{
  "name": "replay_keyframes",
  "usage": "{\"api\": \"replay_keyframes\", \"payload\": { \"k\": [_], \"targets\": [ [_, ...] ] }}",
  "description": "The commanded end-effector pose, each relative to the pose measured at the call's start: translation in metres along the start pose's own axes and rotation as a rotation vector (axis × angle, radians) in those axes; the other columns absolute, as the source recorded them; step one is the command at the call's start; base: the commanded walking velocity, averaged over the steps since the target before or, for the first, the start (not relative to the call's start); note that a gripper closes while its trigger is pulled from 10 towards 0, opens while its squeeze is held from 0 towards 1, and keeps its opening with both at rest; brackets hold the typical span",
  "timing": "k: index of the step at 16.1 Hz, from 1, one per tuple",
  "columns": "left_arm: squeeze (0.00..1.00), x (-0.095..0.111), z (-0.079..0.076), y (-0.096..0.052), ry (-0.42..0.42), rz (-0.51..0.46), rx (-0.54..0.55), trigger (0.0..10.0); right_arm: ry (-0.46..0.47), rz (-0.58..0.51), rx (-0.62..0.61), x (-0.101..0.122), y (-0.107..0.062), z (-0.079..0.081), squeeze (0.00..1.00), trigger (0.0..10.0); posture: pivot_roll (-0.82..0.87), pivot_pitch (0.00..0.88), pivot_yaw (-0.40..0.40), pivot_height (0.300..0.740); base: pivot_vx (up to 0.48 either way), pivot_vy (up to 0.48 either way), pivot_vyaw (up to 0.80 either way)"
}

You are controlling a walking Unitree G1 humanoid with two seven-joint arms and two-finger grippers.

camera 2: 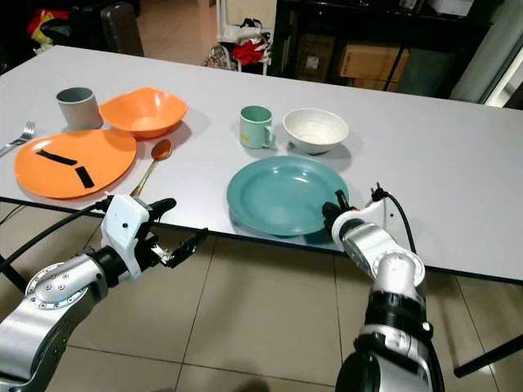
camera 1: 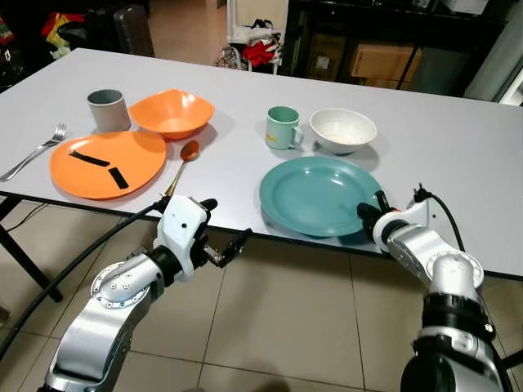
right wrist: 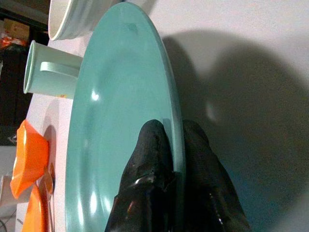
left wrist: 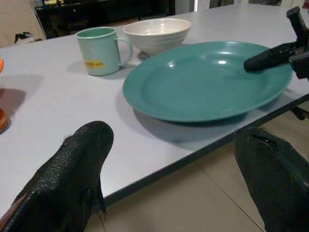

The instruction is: Setting the table

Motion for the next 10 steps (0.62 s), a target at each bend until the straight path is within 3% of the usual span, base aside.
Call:
{"api": "replay_keyframes", "payload": {
  "k": [1, 7, 8, 9, 10],
  "targets": [
    [0.00, 0.002, -0.002, -0.002, 0.004, -0.001, -0.014, 10.0, -0.004, -0.034, 0.027, 0.010, 0.001, 0.009, 0.00, 10.0, 0.03, 0.000, -0.057, 0.740, 0.000, 0.000, 0.00],
    [0.00, 0.002, -0.004, -0.003, -0.001, 0.006, -0.014, 10.0, 0.004, -0.055, 0.044, 0.016, 0.019, 0.019, 0.00, 10.0, 0.04, 0.000, -0.056, 0.740, 0.000, 0.000, 0.00],
    [0.00, 0.001, -0.005, -0.003, -0.003, 0.007, -0.016, 10.0, -0.006, -0.053, 0.057, 0.016, 0.021, 0.022, 0.17, 10.0, 0.04, 0.000, -0.056, 0.740, 0.000, 0.000, 0.00],
    [0.00, 0.001, -0.005, -0.003, -0.003, 0.008, -0.017, 10.0, -0.003, -0.053, 0.062, 0.016, 0.023, 0.022, 0.71, 10.0, 0.04, 0.000, -0.056, 0.740, 0.000, 0.000, 0.00],
    [0.00, 0.001, -0.005, -0.003, -0.003, 0.007, -0.016, 10.0, 0.001, -0.064, 0.069, 0.017, 0.024, 0.023, 0.95, 10.0, 0.04, 0.000, -0.056, 0.740, 0.000, 0.000, 0.00]
  ]
}}
Point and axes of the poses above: a point about 5 cm out from each wrist's last joint towards the gripper, its own y axis pointing out of the wrist towards the gripper, its own x axis along the axis of the wrist's last joint, z = x × y, the point moved 5 cm from there along y, pointing out of the wrist towards the gripper, and after that the axes turned 3 degrees about -y, right-handed, at the moved point
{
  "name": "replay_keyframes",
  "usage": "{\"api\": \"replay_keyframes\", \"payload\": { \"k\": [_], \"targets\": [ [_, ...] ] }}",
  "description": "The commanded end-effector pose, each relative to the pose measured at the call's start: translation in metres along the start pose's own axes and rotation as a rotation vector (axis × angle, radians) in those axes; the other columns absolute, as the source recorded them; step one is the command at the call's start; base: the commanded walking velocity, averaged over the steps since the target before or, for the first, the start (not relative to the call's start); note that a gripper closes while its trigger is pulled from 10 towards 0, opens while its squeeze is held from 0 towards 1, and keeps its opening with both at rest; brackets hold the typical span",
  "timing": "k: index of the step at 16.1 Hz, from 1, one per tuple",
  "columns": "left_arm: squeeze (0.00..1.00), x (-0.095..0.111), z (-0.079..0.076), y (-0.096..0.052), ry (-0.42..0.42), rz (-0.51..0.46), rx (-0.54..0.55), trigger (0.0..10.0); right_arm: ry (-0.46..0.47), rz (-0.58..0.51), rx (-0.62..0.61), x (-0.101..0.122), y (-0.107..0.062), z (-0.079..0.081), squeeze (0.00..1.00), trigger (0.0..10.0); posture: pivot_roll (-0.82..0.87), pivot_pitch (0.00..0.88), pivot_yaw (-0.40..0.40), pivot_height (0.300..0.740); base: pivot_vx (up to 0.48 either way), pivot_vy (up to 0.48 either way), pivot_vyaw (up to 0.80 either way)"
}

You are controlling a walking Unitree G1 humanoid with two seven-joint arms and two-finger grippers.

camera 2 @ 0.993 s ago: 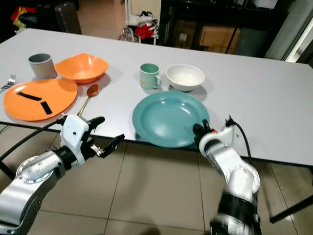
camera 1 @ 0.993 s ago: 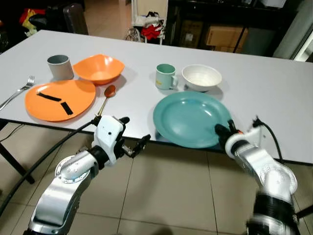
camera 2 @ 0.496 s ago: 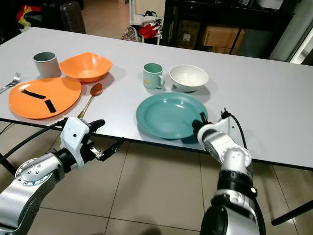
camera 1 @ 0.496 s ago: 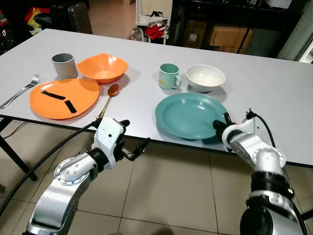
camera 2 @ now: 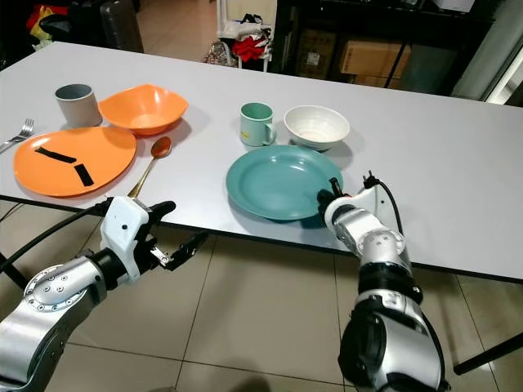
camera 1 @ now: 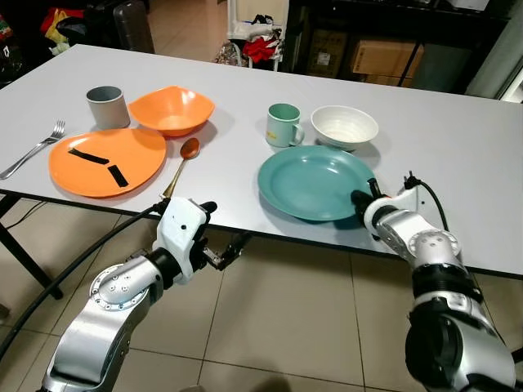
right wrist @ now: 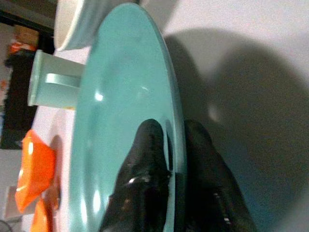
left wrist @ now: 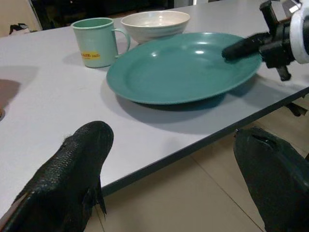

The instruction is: Setting the table

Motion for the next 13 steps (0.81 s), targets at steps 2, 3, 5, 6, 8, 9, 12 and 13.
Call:
{"api": "replay_keyframes", "payload": {
  "k": [2, 3, 5, 6, 8, 9, 12, 13],
  "targets": [
    [0.00, 0.003, -0.002, 0.001, 0.008, -0.008, -0.009, 10.0, 0.012, -0.053, 0.039, 0.014, 0.001, 0.007, 1.00, 10.0, 0.04, 0.000, -0.058, 0.740, 0.000, 0.000, 0.00],
    [0.00, 0.004, -0.002, 0.001, 0.008, -0.010, -0.008, 10.0, 0.016, -0.061, 0.041, 0.016, 0.001, 0.006, 1.00, 10.0, 0.04, 0.000, -0.058, 0.740, 0.000, 0.000, 0.00],
    [0.00, 0.004, -0.002, 0.001, 0.008, -0.011, -0.006, 10.0, 0.015, -0.065, 0.055, 0.016, 0.002, 0.004, 1.00, 10.0, 0.04, 0.000, -0.059, 0.740, 0.000, 0.000, 0.00],
    [0.00, 0.003, -0.001, 0.002, 0.008, -0.011, -0.004, 10.0, 0.013, -0.066, 0.058, 0.016, 0.001, 0.000, 1.00, 10.0, 0.04, 0.000, -0.058, 0.740, 0.000, 0.000, 0.00],
    [0.00, 0.004, -0.001, 0.002, 0.008, -0.013, -0.001, 10.0, 0.005, -0.064, 0.047, 0.016, 0.000, -0.009, 1.00, 10.0, 0.04, 0.000, -0.058, 0.740, 0.000, 0.000, 0.00],
    [0.00, 0.004, -0.002, 0.002, 0.008, -0.014, 0.000, 10.0, -0.002, -0.064, 0.044, 0.017, -0.005, -0.017, 1.00, 10.0, 0.04, 0.000, -0.057, 0.740, 0.000, 0.000, 0.00],
    [0.00, 0.004, -0.003, 0.002, 0.003, -0.016, 0.000, 10.0, -0.043, -0.077, 0.057, 0.022, -0.021, -0.029, 1.00, 10.0, 0.04, 0.000, -0.058, 0.740, 0.000, 0.000, 0.00],
    [0.00, 0.003, -0.004, 0.002, -0.002, -0.019, 0.003, 10.0, -0.091, -0.094, 0.078, 0.027, -0.034, -0.030, 1.00, 10.0, 0.04, 0.000, -0.058, 0.740, 0.000, 0.000, 0.00]
  ]
}}
Point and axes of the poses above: a point about 5 cm out from each wrist's last joint towards the gripper, its own y axis pointing out of the wrist towards the gripper, its own x axis along the axis of the wrist's last joint, z = x × y, the point moved 5 cm from there along y, pointing out of the wrist towards the gripper, and after that the axes turned 3 degrees about -y, right-handed, at the moved point
